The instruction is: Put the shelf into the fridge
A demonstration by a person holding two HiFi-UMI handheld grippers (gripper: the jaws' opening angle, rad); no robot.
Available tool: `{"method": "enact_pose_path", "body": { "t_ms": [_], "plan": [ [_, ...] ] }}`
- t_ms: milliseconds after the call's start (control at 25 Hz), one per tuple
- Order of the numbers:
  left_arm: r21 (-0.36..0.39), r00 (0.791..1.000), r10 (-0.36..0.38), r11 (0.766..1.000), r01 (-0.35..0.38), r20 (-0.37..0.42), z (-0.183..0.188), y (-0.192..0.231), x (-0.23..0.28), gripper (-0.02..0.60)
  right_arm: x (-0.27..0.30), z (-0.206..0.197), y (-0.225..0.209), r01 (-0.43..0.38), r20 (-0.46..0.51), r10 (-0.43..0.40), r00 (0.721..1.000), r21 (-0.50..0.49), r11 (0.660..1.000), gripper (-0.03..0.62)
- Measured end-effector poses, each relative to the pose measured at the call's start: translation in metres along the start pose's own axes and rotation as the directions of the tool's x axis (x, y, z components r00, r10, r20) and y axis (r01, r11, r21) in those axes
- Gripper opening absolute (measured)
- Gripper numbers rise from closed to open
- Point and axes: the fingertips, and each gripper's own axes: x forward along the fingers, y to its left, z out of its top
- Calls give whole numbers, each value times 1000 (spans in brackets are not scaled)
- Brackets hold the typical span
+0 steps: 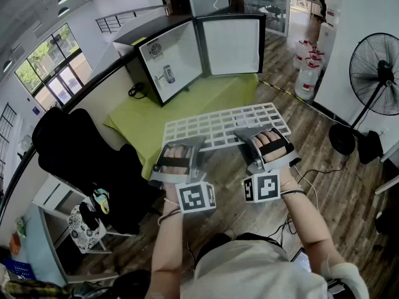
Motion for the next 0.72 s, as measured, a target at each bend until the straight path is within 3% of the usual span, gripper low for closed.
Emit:
{"method": "enact_pose_path", "body": {
  "t_ms": [480,720],
  "plan": [
    [27,1000,14,1000,-14,-17,-8,3,9,44,14,0,2,-9,13,9,1000,-19,1000,48],
    [38,1000,22,999,-22,-10,-12,10,17,44,22,-1,-6,30,17,-30,999,4,1000,51]
  ]
}}
